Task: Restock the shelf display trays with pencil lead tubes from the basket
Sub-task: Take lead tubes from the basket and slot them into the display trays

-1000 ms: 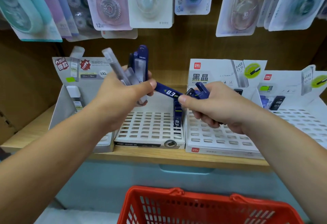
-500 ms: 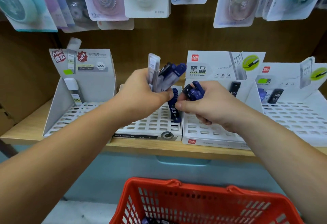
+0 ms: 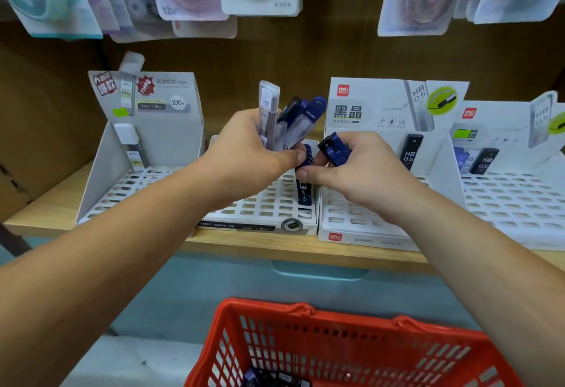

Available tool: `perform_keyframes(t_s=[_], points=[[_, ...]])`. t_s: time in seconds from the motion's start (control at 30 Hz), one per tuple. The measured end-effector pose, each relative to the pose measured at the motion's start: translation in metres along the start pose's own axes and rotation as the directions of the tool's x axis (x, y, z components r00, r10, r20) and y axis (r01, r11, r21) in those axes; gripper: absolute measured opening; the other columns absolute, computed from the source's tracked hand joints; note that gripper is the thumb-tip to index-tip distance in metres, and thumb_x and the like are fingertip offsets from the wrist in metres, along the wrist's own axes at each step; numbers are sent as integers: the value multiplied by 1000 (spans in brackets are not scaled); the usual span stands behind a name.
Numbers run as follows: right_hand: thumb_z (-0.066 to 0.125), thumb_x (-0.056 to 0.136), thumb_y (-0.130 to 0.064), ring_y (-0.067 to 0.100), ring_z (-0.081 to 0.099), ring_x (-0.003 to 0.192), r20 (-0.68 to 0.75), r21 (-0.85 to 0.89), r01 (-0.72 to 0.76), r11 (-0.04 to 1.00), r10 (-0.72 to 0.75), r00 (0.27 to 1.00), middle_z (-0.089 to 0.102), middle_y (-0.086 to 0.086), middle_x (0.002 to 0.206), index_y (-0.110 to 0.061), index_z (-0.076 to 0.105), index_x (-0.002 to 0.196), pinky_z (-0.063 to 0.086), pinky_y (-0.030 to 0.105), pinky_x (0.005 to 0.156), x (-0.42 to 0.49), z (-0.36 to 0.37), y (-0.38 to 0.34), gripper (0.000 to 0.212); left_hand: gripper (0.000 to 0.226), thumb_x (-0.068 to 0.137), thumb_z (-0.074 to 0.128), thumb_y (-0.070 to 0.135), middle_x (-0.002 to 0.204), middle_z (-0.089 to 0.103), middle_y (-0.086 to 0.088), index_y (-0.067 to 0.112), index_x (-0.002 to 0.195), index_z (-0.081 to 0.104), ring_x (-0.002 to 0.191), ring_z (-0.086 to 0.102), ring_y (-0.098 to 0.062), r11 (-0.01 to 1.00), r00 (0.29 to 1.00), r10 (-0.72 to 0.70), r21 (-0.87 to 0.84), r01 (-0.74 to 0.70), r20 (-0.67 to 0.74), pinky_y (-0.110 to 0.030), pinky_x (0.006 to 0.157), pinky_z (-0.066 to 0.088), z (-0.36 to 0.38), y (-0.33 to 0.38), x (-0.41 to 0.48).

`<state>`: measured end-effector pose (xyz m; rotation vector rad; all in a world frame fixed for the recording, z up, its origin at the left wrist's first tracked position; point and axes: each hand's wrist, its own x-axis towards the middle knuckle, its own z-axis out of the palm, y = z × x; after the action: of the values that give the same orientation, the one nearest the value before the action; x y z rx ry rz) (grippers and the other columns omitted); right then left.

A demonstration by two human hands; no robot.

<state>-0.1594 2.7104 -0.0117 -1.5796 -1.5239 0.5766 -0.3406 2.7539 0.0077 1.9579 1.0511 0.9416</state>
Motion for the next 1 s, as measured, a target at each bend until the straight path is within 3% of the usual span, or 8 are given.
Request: perform_keyframes(t_s=[0.13,0.27,0.37,0.6,0.7,0.9,1.0], points=[[92,76,-31,1,45,39,59,71,-30,997,26,998,55,-10,49,-11,69,85,33,13,40,1,-5,6,31,26,87,83,21,96,76,8,25,109,70,96,73,-11,999,999,-33,-41,33,-5,-44,99,55,4,1,0],[87,82,-29,16,46,45,73,130,-68,989,59,996,62,0,60,-13,71,89,35,23,41,-1,-9,12,24,28,86,84,18,98,77,7,22,110,71,96,72,-10,975,992,-118,-194,108,-38,-37,96,53,13,-4,-2],[87,81,-31,15,46,44,51,124,-78,989,73,996,63,0,60,-14,71,90,36,23,41,1,-11,15,25,23,86,84,16,95,77,8,24,104,72,96,72,-10,963,990,-135,-243,120,-48,-34,93,51,16,-7,-2],[91,77,-31,9,44,40,58,94,-65,993,59,997,59,-3,57,-13,72,87,34,19,39,5,-7,15,28,31,86,84,22,102,76,6,24,114,70,96,72,-10,985,994,-105,-140,102,-17,-34,92,53,9,-12,3],[93,75,-30,13,44,43,56,110,-67,992,61,997,56,-5,53,-13,70,85,34,21,40,6,-11,14,30,29,88,83,21,102,77,7,26,113,71,94,72,-6,987,995,-95,-133,93,-14,-26,82,50,9,-16,1],[85,83,-40,23,46,56,70,237,-69,969,54,996,57,8,63,-17,70,87,36,28,45,1,-9,8,27,28,89,80,11,98,79,7,24,112,73,92,72,-2,989,999,-34,-142,37,25,-4,68,50,12,-21,1],[82,85,-43,23,47,56,52,253,-65,965,53,997,57,6,63,-22,69,83,37,29,46,3,-5,8,24,30,90,79,10,100,79,8,26,114,73,95,73,-3,988,998,-35,-146,43,53,-16,81,54,11,-22,-1]])
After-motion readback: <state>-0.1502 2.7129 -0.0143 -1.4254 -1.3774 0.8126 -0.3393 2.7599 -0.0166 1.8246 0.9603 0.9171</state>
